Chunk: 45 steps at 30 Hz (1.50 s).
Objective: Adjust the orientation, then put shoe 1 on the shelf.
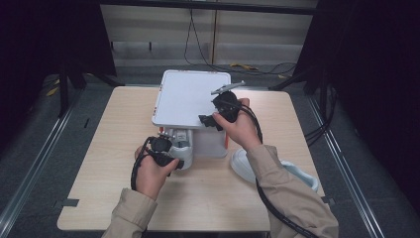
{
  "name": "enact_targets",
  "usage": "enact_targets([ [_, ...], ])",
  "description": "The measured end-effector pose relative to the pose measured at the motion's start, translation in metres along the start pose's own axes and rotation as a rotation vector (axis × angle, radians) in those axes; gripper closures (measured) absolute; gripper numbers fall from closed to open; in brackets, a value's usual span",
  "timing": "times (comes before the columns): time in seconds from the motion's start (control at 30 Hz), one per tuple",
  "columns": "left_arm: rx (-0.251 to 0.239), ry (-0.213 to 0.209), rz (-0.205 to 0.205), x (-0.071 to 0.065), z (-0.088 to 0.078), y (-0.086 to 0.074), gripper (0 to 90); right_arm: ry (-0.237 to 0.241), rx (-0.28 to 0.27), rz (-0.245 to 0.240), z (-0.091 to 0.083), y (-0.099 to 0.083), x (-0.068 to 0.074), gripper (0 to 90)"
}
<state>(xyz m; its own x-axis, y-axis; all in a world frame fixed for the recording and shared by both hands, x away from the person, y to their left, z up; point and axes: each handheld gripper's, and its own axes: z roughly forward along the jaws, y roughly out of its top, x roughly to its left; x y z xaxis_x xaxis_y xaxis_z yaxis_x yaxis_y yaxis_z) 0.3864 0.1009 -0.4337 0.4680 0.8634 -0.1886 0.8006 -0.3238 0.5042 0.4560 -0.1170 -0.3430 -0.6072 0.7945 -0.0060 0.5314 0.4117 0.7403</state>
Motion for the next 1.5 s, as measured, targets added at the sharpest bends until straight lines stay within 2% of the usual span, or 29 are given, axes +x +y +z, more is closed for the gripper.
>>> enact_targets([
  [0.13, -0.002, 0.021, 0.011, -0.004, 0.001, 0.003, 38.4, -0.001, -0.001, 0.0, 0.0, 0.0, 0.0, 24.0],
  [0.2, -0.016, 0.059, 0.023, -0.003, 0.002, 0.005, 39.7, 0.0, -0.001, 0.003, 0.0, 0.0, 0.0, 24.0],
  [0.27, -0.047, 0.08, 0.01, 0.003, 0.002, 0.006, 44.7, 0.001, -0.006, 0.004, 0.0, -0.001, 0.0, 24.0],
  [0.3, -0.047, 0.08, 0.01, 0.003, 0.002, 0.006, 45.2, 0.001, -0.006, 0.004, 0.0, -0.001, 0.0, 24.0],
  [0.33, -0.057, 0.089, -0.007, 0.007, 0.004, 0.007, 45.2, 0.001, -0.006, 0.004, 0.0, -0.001, 0.0, 24.0],
  [0.43, -0.079, 0.073, -0.016, 0.009, 0.007, 0.007, 43.8, 0.002, -0.005, 0.003, 0.0, -0.001, 0.0, 24.0],
  [0.53, -0.134, 0.078, -0.031, 0.008, 0.013, 0.007, 43.5, 0.005, -0.005, 0.002, 0.0, -0.001, -0.001, 24.0],
  [0.7, -0.122, 0.072, -0.027, 0.011, 0.013, 0.008, 40.6, 0.006, -0.009, -0.001, 0.0, 0.0, -0.001, 24.0],
  [0.77, -0.127, 0.039, -0.039, 0.01, 0.007, 0.007, 41.0, 0.0, -0.007, -0.009, 0.0, 0.0, 0.0, 23.9],
  [0.8, -0.11, 0.016, -0.034, 0.01, 0.002, 0.007, 39.0, 0.002, -0.007, -0.007, 0.0, 0.0, -0.001, 23.9],
  [0.83, -0.11, 0.016, -0.034, 0.01, 0.002, 0.007, 36.2, 0.002, -0.007, -0.007, 0.0, 0.0, -0.001, 23.9],
  [0.87, -0.064, 0.0, -0.027, 0.009, -0.002, 0.007, 32.6, 0.005, -0.009, -0.008, -0.001, 0.001, -0.002, 23.9],
  [0.9, -0.039, -0.009, -0.012, 0.009, -0.005, 0.007, 32.6, 0.005, -0.009, -0.008, -0.001, 0.001, -0.002, 23.9],
  [0.93, -0.006, -0.008, 0.025, 0.009, -0.011, 0.007, 31.9, 0.005, -0.008, -0.009, -0.001, 0.001, -0.003, 23.9],
  [1.0, 0.026, -0.02, 0.046, 0.011, -0.022, 0.005, 28.7, -0.001, 0.012, 0.0, -0.006, 0.001, -0.004, 23.3],
  [1.1, 0.041, -0.014, 0.068, 0.016, -0.034, 0.006, 26.3, 0.033, 0.037, 0.017, -0.014, -0.002, -0.01, 19.8],
  [1.2, 0.055, -0.037, 0.069, 0.023, -0.048, 0.008, 23.6, 0.054, 0.061, -0.004, -0.023, -0.007, -0.016, 19.5],
  [1.27, 0.051, -0.046, 0.062, 0.026, -0.057, 0.01, 22.3, 0.091, 0.051, 0.008, -0.034, -0.014, -0.021, 19.0],
  [1.3, 0.055, -0.051, 0.061, 0.028, -0.06, 0.011, 22.2, 0.095, 0.053, 0.004, -0.037, -0.016, -0.023, 18.9],
  [1.33, 0.064, -0.033, 0.065, 0.031, -0.067, 0.014, 22.3, 0.09, 0.063, -0.007, -0.041, -0.018, -0.024, 18.9],
  [1.4, 0.074, -0.028, 0.067, 0.033, -0.073, 0.016, 20.8, 0.065, 0.076, -0.034, -0.05, -0.026, -0.027, 18.9],
  [1.5, 0.085, -0.031, 0.068, 0.036, -0.082, 0.02, 21.8, 0.09, 0.091, -0.024, -0.061, -0.04, -0.033, 18.6],
])
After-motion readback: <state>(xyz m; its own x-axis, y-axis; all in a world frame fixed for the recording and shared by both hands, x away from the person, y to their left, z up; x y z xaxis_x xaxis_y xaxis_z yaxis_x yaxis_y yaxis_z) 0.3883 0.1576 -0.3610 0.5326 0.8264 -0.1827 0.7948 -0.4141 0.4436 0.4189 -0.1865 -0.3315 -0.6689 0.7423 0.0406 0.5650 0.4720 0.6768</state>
